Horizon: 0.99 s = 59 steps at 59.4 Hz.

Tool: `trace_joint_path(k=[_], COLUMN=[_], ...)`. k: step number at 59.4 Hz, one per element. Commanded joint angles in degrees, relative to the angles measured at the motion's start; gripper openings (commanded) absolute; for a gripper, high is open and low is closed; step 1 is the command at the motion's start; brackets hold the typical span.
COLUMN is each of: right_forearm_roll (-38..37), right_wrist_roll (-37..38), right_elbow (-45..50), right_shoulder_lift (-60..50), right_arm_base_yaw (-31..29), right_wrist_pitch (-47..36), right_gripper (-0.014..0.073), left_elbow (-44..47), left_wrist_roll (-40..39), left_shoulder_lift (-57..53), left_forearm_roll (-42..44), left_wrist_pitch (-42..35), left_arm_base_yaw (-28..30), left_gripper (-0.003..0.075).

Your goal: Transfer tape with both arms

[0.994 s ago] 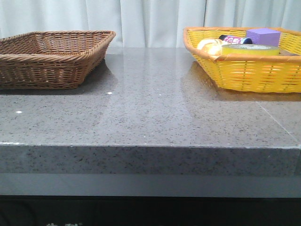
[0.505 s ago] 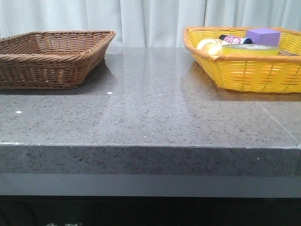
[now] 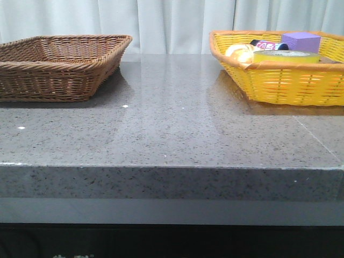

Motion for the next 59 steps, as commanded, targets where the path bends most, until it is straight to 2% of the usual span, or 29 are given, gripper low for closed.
trace_joint_path(k=[1,4,6,8,14,24,32,46,59], right_forearm_roll=[-0.6,-0.6,-0.6,-0.6,-0.5,-0.5,-0.5,0.3,1.8], right_wrist_roll=[-0.3,-0.3,-0.3,-0.3,-0.2,0.7,0.7,0.7,0.7], right_elbow=[-1.3,-1.3,-1.3,-1.3,-2.8,-10.1,-17.3,-30.9,-44.4], right_shoulder_lift=[1.0,1.0,1.0,1.0,2.0,9.4,17.9,33.9,47.9], right_arm_base_yaw=[-0.3,-0.3,-0.3,-0.3,-0.3,-0.3,-0.3,-0.3,-0.3], right_wrist_pitch=[-3.9,-4.0,-4.0,-4.2,-3.0,2.9,6.4,11.8,17.0], right_gripper=[0.041,0.0505,0.0545,0.0552,0.0535,0.0518,0.0518,0.0518,0.0518], left_elbow=[-1.9,-1.9,-1.9,-1.9,-3.2,-6.7,-6.8,-6.8,-6.8], left_wrist_roll=[-0.3,-0.3,-0.3,-0.3,0.2,8.5,12.8,13.1,13.1], left_shoulder_lift=[1.0,1.6,2.0,2.4,3.6,5.4,5.6,5.6,5.6], left_forearm_roll=[0.0,0.0,0.0,0.0,-0.3,-7.6,-10.0,-10.0,-10.1], left_wrist_pitch=[-3.7,-3.8,-3.8,-3.9,-2.5,1.2,0.3,-1.4,-2.3], left_arm_base_yaw=[-0.1,-0.1,-0.1,-0.1,-0.1,-2.2,-8.3,-20.2,-26.6], left_gripper=[0.0408,0.0515,0.0558,0.0569,0.0567,0.0567,0.0567,0.0567,0.0567])
